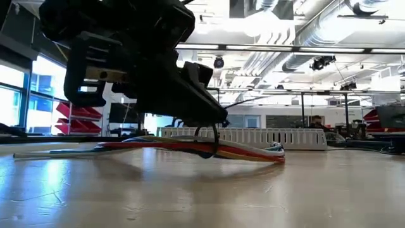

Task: Ziptie cables
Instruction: Wrap the cable wire using a black zip tie

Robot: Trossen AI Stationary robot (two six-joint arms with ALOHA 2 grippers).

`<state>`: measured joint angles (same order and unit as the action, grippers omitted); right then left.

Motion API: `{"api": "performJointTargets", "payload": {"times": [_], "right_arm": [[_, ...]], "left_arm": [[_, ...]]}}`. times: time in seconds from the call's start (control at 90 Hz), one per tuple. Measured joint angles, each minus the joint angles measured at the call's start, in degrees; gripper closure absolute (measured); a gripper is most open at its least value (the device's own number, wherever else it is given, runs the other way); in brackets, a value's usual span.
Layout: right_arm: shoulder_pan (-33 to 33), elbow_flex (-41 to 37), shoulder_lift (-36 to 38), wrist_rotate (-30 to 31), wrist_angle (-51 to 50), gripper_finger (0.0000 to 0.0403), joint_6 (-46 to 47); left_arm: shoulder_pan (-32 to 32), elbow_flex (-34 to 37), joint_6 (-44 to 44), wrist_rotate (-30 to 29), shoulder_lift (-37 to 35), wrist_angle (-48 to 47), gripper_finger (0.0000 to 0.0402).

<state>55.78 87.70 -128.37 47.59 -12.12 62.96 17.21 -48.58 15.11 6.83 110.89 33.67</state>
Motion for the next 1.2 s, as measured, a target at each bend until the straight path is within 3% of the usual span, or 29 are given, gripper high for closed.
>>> {"api": "performJointTargets", "payload": {"times": [0.156, 0.278, 0.411, 0.578, 0.889, 1.067, 1.2], "right_arm": [[-4.0, -0.3, -0.2, 11.8, -1.9, 0.0235, -7.8], [-8.0, -0.2, -0.2, 14.7, -6.7, 0.0211, -11.4], [-11.8, -0.2, -0.2, 15.7, -10.9, 0.0213, -12.3], [-14.7, -0.2, -0.2, 11.1, -15.9, 0.0245, -7.8], [-15.7, -0.2, -0.2, 8.0, -17.8, 0.0345, -6.4], [-15.6, -0.2, -0.2, 7.7, -18.1, 0.0392, -6.1], [-14.4, -0.2, -0.2, 9.0, -18.8, 0.0400, -2.7]], "left_arm": [[0.0, 0.0, 0.0, 0.5, 0.0, 0.4, 0.0396], [0.0, 0.0, 0.0, 0.8, 0.0, 0.2, 0.0395], [0.0, 0.0, 0.0, 0.9, 0.0, -0.1, 0.0395], [0.0, 0.0, 0.0, 0.9, 0.0, -0.4, 0.0394], [0.1, 0.0, 0.1, 1.2, 0.0, -0.8, 0.0394], [0.1, 0.0, 0.1, 1.2, 0.0, -0.9, 0.0394], [0.1, -0.1, 0.1, 1.2, 0.0, -0.9, 0.0394]]}}
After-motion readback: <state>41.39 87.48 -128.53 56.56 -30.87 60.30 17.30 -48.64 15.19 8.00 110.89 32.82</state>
